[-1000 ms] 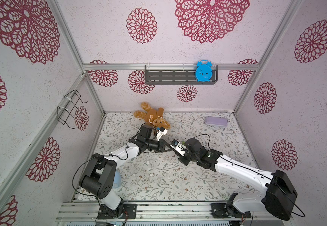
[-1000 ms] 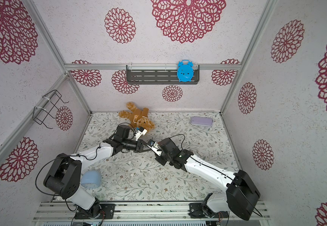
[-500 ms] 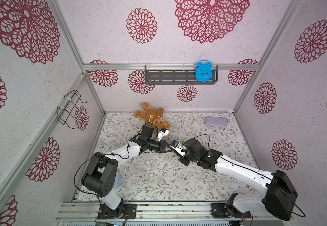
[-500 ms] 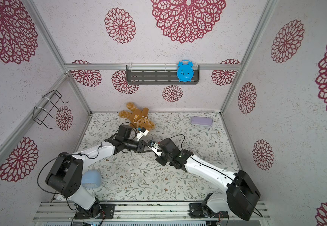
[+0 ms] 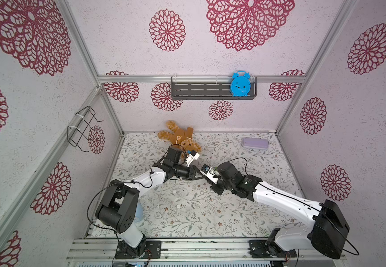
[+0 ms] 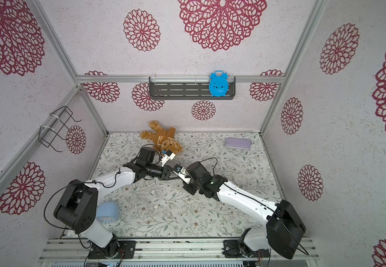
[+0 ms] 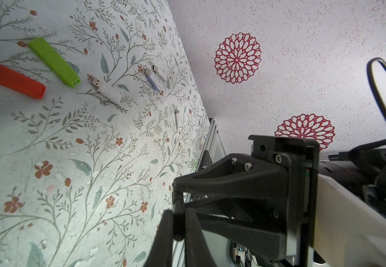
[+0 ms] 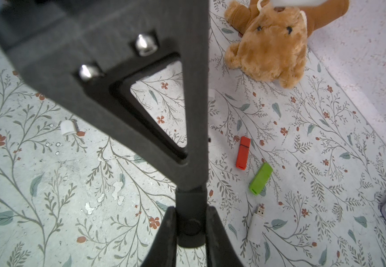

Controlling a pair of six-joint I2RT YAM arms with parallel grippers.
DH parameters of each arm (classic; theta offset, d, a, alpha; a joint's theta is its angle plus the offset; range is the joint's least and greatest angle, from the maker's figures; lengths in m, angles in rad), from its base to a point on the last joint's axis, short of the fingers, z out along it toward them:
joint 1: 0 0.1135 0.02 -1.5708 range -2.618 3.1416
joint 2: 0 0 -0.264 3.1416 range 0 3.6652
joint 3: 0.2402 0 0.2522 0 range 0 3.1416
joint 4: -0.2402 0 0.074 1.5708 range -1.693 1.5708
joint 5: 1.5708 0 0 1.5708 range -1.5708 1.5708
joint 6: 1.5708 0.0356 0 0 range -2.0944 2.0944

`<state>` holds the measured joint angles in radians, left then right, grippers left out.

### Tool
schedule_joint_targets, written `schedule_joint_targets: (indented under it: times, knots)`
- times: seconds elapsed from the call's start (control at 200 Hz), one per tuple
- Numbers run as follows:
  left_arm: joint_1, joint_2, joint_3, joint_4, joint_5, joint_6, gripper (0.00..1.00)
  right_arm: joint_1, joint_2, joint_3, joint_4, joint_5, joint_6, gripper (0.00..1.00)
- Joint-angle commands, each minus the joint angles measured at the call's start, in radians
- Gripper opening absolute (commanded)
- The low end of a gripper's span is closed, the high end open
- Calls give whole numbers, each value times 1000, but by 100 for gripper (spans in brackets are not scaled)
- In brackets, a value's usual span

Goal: Close the usb drive cover
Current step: Close the cover of the USB drive.

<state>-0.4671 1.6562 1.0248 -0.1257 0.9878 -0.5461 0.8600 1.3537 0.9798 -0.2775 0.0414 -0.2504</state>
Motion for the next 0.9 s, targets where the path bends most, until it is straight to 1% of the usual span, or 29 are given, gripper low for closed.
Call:
schedule_joint_targets:
  times: [0.0, 0.17, 0.305, 0.435, 0.695, 0.745, 0.8, 0.87, 0.89]
  knots:
    - [-54, 16, -5, -46, 33, 21, 8, 11, -16, 88, 231, -47, 13, 21]
    - [-52, -10, 4, -53, 2, 23, 8, 11, -49, 38, 225, 12, 16, 20]
    - [-52, -6, 55, -125, 9, 57, 9, 11, -85, -2, 207, 53, 7, 20]
    - [-54, 3, 93, -202, 20, 103, 8, 11, -113, -13, 189, 53, -21, 20]
    - [-79, 12, 95, -188, -8, 89, 9, 11, -108, 17, 213, 20, -5, 20]
    - [-79, -9, 88, -174, -47, 78, 8, 11, -105, 13, 210, 30, -6, 20]
    - [-74, -51, 70, -118, -89, 37, 14, 9, -102, 2, 198, 44, -7, 20]
    - [-61, -103, 60, -79, -156, 6, 13, 9, -102, -28, 185, 80, -4, 20]
    - [-59, -114, 64, -78, -170, 6, 15, 9, -104, -37, 180, 88, -3, 20]
